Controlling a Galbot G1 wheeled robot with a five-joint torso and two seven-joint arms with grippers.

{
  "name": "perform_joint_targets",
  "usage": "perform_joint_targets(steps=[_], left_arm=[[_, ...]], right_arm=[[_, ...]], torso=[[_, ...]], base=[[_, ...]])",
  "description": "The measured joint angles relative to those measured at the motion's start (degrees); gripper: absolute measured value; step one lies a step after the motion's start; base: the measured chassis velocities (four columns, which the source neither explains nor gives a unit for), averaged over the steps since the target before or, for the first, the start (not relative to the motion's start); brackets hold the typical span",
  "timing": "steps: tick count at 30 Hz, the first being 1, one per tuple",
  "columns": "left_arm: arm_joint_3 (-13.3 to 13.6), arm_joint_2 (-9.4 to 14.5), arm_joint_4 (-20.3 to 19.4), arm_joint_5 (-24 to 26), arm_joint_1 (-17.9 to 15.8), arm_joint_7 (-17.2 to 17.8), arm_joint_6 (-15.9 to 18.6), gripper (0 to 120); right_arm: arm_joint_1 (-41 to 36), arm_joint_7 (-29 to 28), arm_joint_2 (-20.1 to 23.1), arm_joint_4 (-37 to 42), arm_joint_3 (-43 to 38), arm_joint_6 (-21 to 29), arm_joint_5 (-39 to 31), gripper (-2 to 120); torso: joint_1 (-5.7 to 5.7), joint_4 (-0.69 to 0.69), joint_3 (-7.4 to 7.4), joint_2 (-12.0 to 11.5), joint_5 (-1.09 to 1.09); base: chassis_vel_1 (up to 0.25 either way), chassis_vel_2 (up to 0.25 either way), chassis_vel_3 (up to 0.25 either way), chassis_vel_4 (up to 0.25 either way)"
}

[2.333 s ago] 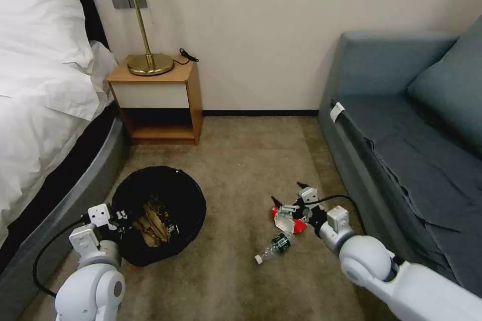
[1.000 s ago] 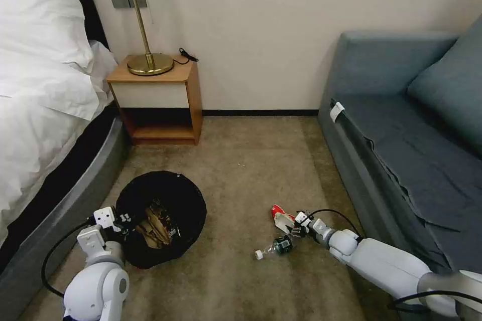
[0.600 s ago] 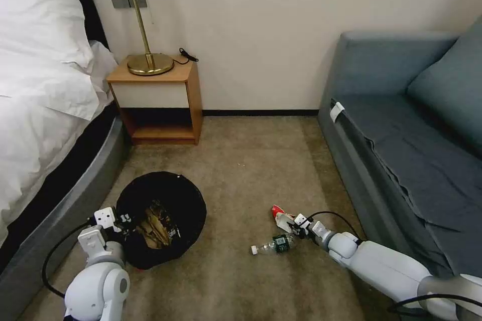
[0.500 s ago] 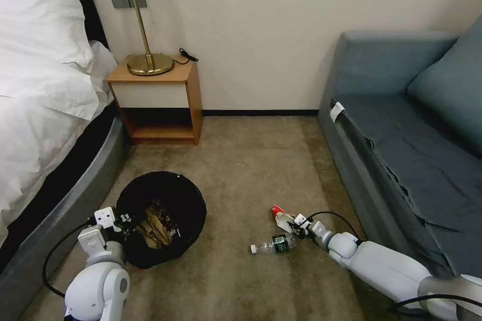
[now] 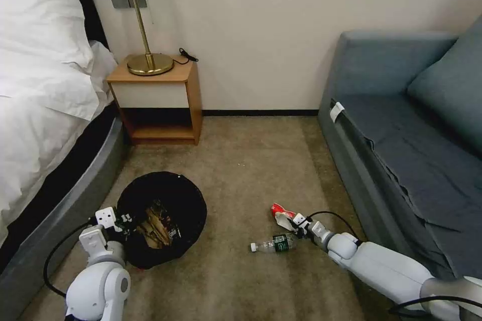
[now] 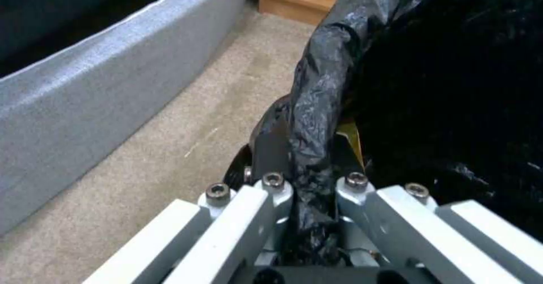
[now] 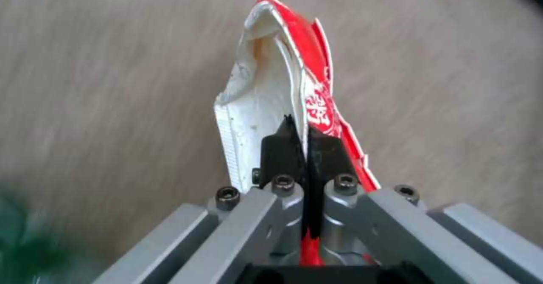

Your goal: Pick up the trash bin, then pick up the garbage on the floor and place it into the trash bin.

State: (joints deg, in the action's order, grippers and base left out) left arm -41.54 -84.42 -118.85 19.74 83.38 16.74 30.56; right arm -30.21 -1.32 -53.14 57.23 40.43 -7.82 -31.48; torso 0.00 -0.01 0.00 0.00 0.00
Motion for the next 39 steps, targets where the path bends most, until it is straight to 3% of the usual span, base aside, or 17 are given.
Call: perform_joint_targets(steps=[4,8,10,13,17,22,28,37,39], left_arm=[[0.02,0.03,-0.02,0.00,-0.04,0.01,0.05,3],[0.29,0.03,0.03,-0.11,-0.15,0.01,0.12,3],[0.29,0.03,0.05,-0.14,-0.15,0.03,0.13,3],[0.35,0.02,-0.04,-0.17,-0.09,0.03,0.23,3],[0.36,-0.03,-0.31,-0.21,0.02,0.09,0.34,3],[0.42,-0.11,-0.61,-0.21,0.00,0.10,0.49,3],[0.37,-0.19,-0.82,-0.21,-0.01,0.16,0.55,3],[0.75,-0.57,-0.86,-0.27,-0.20,0.19,0.62,3],[0.91,-0.69,-0.90,-0.37,-0.23,0.18,0.63,3]], right_arm=[[0.48,-0.78,1.24,6.63,-3.41,0.78,-0.47,0],[3.86,-2.35,2.63,22.13,-5.70,1.93,-2.93,0],[4.71,-2.89,2.63,24.45,-5.47,2.41,-3.93,0],[9.46,-4.83,1.02,32.91,-1.64,2.70,-11.53,0],[13.95,-6.90,-2.11,37.97,5.06,0.51,-19.82,0],[15.86,-10.97,-6.69,41.16,12.09,0.79,-24.13,0],[15.83,-13.71,-9.18,41.94,18.65,1.18,-24.27,0],[16.23,-14.82,-10.53,41.01,21.63,3.56,-22.33,0],[16.22,-15.24,-10.81,40.74,22.23,4.24,-21.92,6]], torso=[[0.00,-0.01,0.00,0.00,0.00],[0.00,0.03,0.00,0.00,-0.02],[0.00,0.01,0.00,0.00,-0.02],[0.00,0.02,0.00,0.00,-0.02],[0.00,0.03,0.00,0.00,-0.03],[0.00,0.03,0.00,0.00,-0.02],[0.00,0.00,0.00,0.00,-0.01],[0.00,0.01,0.00,0.00,-0.01],[0.00,0.01,0.00,0.00,0.00]], base=[[0.000,0.000,0.000,0.000],[0.000,0.000,0.000,0.000],[0.000,0.000,0.000,0.000],[0.000,0.000,0.000,0.000],[0.000,0.000,0.000,0.000],[0.000,0.000,0.000,0.000],[0.000,0.000,0.000,0.000],[0.000,0.000,0.000,0.000],[0.000,0.000,0.000,0.000]])
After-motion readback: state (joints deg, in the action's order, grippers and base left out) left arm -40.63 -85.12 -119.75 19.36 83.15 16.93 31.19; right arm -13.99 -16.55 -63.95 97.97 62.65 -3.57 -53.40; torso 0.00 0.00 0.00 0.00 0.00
